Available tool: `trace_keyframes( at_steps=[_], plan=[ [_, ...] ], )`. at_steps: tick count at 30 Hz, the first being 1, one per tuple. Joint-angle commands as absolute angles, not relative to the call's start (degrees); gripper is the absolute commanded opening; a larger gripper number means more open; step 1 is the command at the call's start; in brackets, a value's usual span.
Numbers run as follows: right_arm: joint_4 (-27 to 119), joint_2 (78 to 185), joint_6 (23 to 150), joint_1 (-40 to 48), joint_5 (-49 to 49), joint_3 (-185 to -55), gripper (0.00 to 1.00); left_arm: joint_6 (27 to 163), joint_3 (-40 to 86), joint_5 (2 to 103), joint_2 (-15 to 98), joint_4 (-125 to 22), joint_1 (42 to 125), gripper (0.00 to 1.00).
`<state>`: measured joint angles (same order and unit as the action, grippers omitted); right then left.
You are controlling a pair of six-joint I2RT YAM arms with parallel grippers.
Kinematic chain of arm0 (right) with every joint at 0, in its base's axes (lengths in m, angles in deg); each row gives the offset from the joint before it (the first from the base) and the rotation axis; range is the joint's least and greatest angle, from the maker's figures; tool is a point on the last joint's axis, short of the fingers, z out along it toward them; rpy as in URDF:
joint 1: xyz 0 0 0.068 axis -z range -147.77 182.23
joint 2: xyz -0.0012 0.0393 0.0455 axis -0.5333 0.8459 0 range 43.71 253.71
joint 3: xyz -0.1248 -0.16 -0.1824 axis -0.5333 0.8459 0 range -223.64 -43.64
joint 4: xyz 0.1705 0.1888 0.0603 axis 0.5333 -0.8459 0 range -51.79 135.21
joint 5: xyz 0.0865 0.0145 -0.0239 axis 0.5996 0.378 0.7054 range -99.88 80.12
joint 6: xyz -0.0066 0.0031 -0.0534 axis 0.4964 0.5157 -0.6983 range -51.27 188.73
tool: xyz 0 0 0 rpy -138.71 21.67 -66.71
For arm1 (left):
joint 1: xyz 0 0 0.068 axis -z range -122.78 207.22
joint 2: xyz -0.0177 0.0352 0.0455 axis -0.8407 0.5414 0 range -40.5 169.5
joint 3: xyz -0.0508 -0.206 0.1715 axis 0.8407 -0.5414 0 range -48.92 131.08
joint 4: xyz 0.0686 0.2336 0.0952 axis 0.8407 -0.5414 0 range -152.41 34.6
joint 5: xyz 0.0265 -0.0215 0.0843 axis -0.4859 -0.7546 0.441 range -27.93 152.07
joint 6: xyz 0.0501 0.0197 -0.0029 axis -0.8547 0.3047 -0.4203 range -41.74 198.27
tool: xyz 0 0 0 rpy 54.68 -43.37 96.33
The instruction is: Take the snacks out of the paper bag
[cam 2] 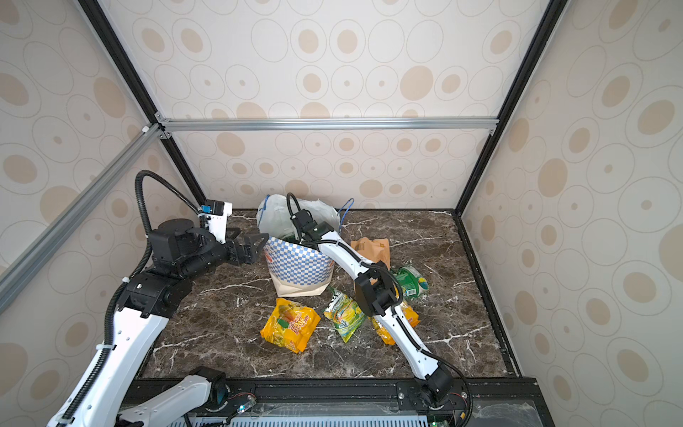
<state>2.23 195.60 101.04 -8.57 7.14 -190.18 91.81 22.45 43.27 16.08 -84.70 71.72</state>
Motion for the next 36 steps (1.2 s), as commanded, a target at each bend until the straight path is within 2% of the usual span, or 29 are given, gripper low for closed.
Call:
trace_keyframes(
  at_steps=[1,6,10,13,36],
  plan=[
    [1.3,198.0,102.1,-9.5,8.5,-189.6,0.49,92.0,22.6,42.5,15.0,-84.9,71.5,0.98],
    [0.4,195.0,100.9,-9.5,7.0,-189.3,0.24,92.3,21.8,41.7,14.9,-83.8,71.5,0.98],
    [0.4,192.1,100.7,-9.5,6.2,-188.7,0.08,92.6,21.4,41.6,14.6,-83.1,71.5,0.98],
    [0.5,190.0,100.9,-9.5,5.7,-188.4,0.01,92.5,21.3,41.5,14.4,-83.0,71.5,0.98],
    [2.0,173.5,95.9,-9.5,-5.6,-187.1,0.00,92.3,20.4,41.8,14.6,-82.1,71.5,0.98]
  ],
)
